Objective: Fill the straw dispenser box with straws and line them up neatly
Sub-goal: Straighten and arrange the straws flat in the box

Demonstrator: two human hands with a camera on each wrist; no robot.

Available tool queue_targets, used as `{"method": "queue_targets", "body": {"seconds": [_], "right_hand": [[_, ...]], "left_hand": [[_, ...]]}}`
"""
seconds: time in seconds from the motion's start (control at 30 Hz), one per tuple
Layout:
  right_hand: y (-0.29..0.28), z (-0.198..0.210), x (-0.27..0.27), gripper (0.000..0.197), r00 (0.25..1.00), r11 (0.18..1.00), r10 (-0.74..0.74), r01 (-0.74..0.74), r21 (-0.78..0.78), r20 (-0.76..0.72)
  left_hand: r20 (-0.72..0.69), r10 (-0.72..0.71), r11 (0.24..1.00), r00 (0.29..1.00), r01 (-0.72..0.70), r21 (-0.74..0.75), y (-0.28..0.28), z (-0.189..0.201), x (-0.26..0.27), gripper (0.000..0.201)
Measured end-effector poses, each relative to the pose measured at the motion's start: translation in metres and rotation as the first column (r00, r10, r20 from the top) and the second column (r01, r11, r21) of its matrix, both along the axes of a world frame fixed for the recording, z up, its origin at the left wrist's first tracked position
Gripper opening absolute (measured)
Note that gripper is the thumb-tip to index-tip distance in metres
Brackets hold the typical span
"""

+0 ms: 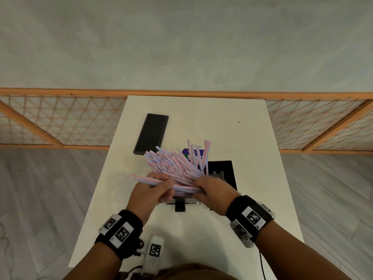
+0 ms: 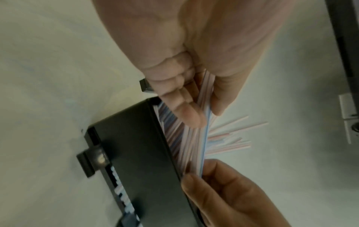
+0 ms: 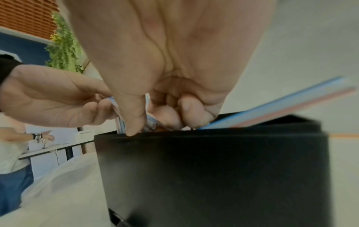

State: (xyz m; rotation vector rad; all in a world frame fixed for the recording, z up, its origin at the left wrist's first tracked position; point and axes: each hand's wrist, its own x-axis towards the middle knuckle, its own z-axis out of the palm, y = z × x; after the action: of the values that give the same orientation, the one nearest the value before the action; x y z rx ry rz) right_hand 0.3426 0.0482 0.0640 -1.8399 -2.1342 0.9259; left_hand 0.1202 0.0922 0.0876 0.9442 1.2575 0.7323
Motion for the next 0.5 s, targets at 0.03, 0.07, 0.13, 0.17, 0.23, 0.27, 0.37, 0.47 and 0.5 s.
{"method": "queue_targets", "body": {"seconds": [0.03,0.07,0.13,0.17,0.23,0.27,0.37,0.47,0.5], "right_hand": [[-0.001,0.001,0.002,0.016,0.999,1.0,0.014,-0.013,-0.005,0.032],[-0.001,0.001,0.003,0.019,0.997,1.0,0.031,-0.031,-0.006,0.068],[-0.001,0.003,0.005,0.026,0.989,0.998,0.063,-0.062,-0.011,0.131],[-0.001,0.004,0.007,0.028,0.987,0.997,0.073,-0.071,-0.018,0.146],[-0.002,0.003,0.008,0.031,0.982,0.996,0.087,-0.082,-0.037,0.17],[-0.002,0.002,0.008,0.032,0.979,0.995,0.095,-0.088,-0.046,0.183],[-0.002,0.0,0.005,0.029,0.978,0.995,0.098,-0.093,-0.035,0.185],[0.0,0.001,-0.001,0.03,0.99,0.997,0.071,-0.073,0.013,0.118],[0.001,0.001,-0.005,0.031,0.992,0.997,0.065,-0.068,0.027,0.104]], "left_hand": [[-0.068,0.004,1.0,0.998,-0.003,0.026,0.0,0.002,-0.004,0.006],[-0.16,0.002,0.996,0.987,0.011,0.083,0.001,0.003,-0.008,0.013],[-0.287,0.027,0.986,0.958,0.021,0.163,0.003,0.005,-0.015,0.027],[-0.305,0.056,0.985,0.951,-0.003,0.173,0.003,0.006,-0.018,0.033],[-0.32,0.11,0.983,0.941,-0.055,0.176,0.003,0.005,-0.024,0.038],[-0.321,0.132,0.981,0.938,-0.077,0.18,0.003,0.003,-0.026,0.039],[-0.289,0.174,0.978,0.941,-0.131,0.16,-0.001,-0.002,-0.025,0.029],[-0.203,0.176,0.982,0.963,-0.157,0.107,-0.008,-0.012,-0.014,0.023],[-0.191,0.153,0.986,0.97,-0.138,0.09,-0.009,-0.015,-0.01,0.023]]}}
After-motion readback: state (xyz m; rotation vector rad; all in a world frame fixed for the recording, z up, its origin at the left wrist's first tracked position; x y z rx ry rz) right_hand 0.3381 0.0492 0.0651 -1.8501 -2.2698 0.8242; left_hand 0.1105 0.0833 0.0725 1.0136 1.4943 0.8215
